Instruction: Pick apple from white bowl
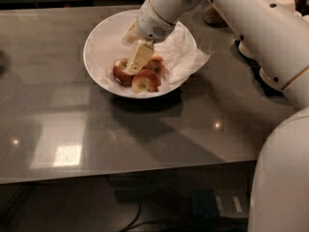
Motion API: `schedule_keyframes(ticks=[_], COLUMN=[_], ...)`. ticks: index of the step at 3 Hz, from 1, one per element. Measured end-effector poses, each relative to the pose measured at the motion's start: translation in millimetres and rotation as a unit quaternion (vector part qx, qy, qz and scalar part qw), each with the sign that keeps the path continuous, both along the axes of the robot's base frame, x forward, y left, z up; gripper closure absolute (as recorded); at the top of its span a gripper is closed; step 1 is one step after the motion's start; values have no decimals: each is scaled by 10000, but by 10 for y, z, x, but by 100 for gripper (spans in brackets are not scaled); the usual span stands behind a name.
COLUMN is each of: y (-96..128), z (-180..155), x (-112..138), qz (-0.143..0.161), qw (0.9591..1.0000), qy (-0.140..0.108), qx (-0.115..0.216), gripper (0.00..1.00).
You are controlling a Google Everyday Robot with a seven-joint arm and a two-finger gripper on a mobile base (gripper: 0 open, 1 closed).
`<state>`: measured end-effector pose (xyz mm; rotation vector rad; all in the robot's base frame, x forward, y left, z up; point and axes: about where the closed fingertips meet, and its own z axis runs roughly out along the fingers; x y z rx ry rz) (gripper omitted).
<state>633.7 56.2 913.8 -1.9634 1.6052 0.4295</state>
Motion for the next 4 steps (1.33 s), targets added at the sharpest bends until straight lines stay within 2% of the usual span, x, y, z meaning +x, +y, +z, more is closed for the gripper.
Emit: schedule_keyframes(ticks=[2, 4], y=[58, 161], z=[-100, -390], x=[-50, -33], qz=[-8, 32], qw=[9999, 9989], qy=[13, 318], qx=[-123, -341], gripper=[29, 29])
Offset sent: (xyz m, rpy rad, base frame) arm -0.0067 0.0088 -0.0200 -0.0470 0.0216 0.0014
